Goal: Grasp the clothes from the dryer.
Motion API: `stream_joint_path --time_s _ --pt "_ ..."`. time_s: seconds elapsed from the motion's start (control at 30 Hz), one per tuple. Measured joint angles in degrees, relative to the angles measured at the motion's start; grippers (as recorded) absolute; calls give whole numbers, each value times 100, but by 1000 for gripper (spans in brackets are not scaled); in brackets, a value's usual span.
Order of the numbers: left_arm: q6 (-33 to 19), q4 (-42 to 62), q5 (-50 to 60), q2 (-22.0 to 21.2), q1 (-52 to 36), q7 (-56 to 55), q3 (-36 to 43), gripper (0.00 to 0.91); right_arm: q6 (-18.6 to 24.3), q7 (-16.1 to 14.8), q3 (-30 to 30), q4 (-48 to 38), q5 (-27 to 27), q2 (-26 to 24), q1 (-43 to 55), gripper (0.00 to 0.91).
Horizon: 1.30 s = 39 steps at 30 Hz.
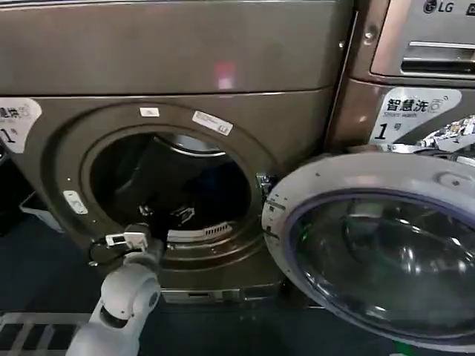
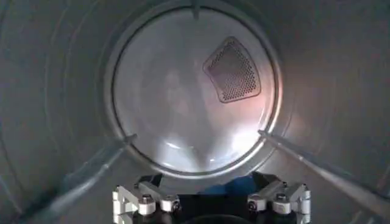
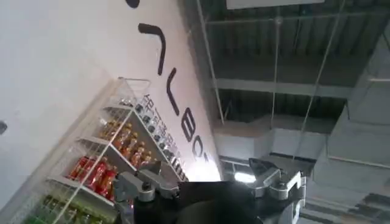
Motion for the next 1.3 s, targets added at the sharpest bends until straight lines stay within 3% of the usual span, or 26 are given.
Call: stream_joint_path --time_s 1.3 --pt "-83 378 -7 -107 -401 18 149 907 -24 209 134 18 -23 -7 -193 907"
